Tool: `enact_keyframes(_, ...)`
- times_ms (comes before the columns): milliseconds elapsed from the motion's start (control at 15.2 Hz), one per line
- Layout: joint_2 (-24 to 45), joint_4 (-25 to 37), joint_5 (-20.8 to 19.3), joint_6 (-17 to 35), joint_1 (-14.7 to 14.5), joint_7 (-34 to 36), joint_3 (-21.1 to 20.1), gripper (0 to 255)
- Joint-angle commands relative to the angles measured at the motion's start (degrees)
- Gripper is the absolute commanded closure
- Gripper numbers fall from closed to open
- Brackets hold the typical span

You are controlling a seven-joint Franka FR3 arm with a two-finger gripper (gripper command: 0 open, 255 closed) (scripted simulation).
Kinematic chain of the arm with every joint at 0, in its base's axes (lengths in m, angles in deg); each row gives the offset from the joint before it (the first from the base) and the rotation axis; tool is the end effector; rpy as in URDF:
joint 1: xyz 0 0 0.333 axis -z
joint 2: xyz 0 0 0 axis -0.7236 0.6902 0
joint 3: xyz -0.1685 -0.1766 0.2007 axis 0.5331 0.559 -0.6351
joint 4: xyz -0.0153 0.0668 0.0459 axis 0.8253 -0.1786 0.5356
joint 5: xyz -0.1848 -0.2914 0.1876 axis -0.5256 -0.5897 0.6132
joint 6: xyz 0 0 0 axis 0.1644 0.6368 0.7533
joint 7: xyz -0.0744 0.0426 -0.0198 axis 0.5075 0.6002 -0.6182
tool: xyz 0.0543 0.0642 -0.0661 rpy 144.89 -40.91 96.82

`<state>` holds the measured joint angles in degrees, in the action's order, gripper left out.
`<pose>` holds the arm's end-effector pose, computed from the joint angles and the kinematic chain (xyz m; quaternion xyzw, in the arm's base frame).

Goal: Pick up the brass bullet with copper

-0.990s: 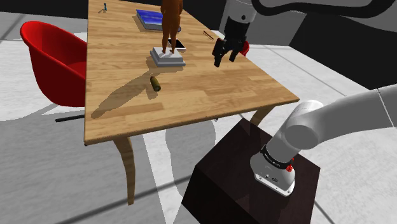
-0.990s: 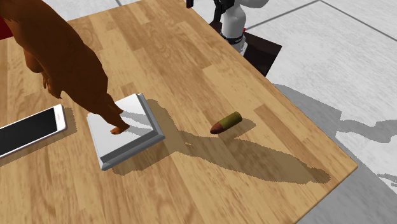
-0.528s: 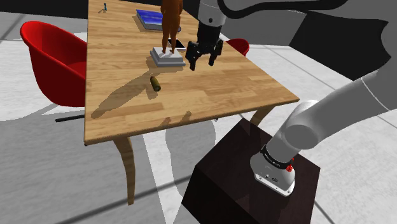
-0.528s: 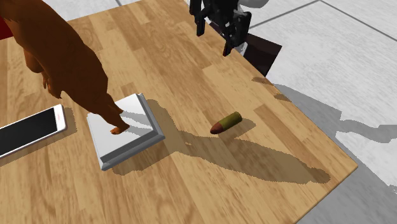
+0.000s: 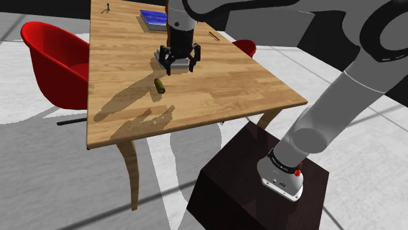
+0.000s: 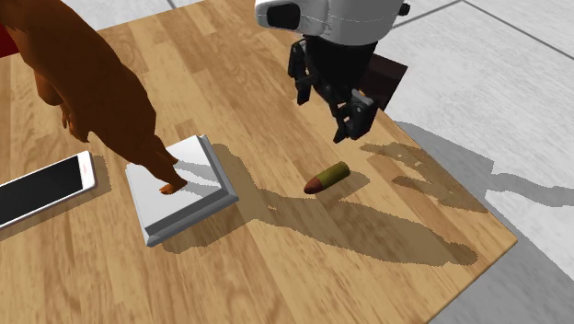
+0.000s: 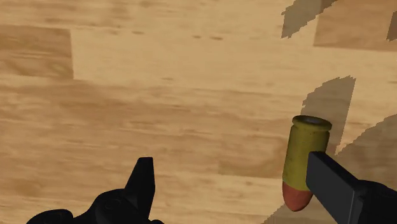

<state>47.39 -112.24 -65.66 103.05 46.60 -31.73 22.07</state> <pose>0.5014 0.2007 0.5077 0.9851 -0.1696 -0.0118 0.0275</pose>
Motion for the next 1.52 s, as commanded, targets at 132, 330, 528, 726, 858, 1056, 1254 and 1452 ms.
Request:
enact_keyframes(132,9.82,8.48,-2.79,-0.47,-1.64,7.51,-1.69,0)
enact_keyframes(330,15.96,14.72,-4.65,-1.58,-3.16,11.27,-1.91,0)
enact_keyframes(528,16.3,12.83,-4.82,0.61,-3.17,11.4,-1.8,0)
enact_keyframes(726,16.75,11.09,-5.06,2.77,-3.18,11.58,-1.72,0)
enact_keyframes(858,17.02,10.21,-5.2,3.89,-3.18,11.68,-1.67,0)
enact_keyframes(1056,16.96,10.22,-5.18,3.82,-3.17,11.66,-1.67,255)
enact_keyframes(1254,17.0,10.27,-5.19,3.81,-3.17,11.65,-1.67,255)
enact_keyframes(1452,17.0,10.27,-5.19,3.81,-3.18,11.66,-1.67,255)
